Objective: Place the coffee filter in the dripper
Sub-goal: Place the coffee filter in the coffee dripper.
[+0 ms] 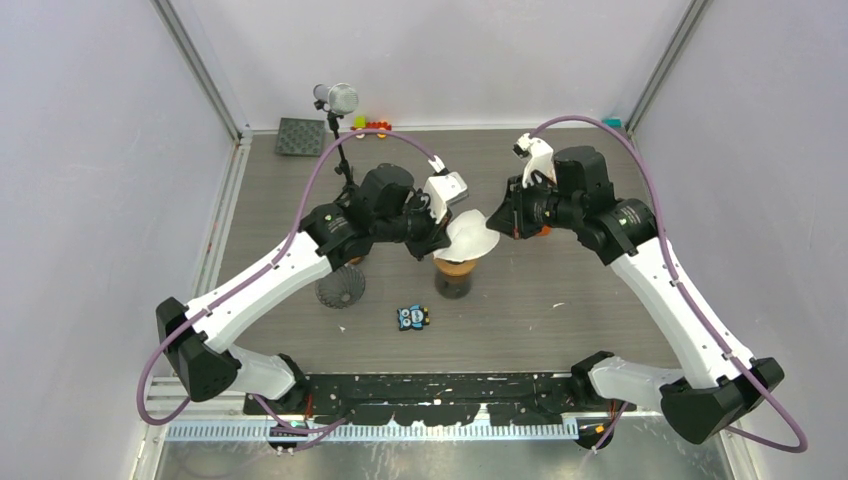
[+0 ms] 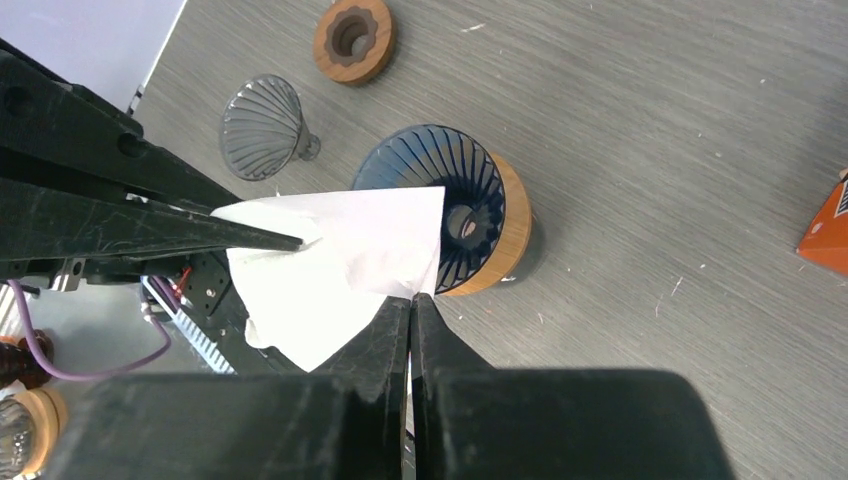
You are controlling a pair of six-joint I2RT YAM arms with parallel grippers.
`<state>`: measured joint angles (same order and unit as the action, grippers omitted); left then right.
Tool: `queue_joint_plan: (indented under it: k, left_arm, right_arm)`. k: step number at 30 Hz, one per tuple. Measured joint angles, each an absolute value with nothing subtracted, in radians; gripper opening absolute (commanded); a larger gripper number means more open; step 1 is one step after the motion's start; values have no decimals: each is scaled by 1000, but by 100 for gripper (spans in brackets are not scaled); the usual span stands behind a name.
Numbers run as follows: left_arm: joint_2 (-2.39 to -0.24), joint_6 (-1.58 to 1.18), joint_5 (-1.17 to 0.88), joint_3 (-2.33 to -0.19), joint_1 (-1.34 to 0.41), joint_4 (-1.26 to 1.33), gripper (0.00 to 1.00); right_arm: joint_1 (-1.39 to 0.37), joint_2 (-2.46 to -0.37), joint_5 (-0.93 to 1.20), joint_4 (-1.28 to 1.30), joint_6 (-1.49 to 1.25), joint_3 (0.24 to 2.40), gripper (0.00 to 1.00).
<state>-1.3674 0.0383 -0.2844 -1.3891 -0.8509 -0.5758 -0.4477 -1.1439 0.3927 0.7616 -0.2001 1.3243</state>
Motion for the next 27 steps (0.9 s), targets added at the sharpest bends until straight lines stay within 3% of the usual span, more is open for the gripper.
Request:
queue_joint_plan:
  k: [15,27]
  left_arm:
    - [-1390,8,-280,-1383,-837,-644,0]
    - [-1515,0,-297,-1495,-802,-717,0]
  right_arm:
    - [-448,-1237,381,799,-192,1326,10]
    - [-448,-1271,334,810,-185,1359,36]
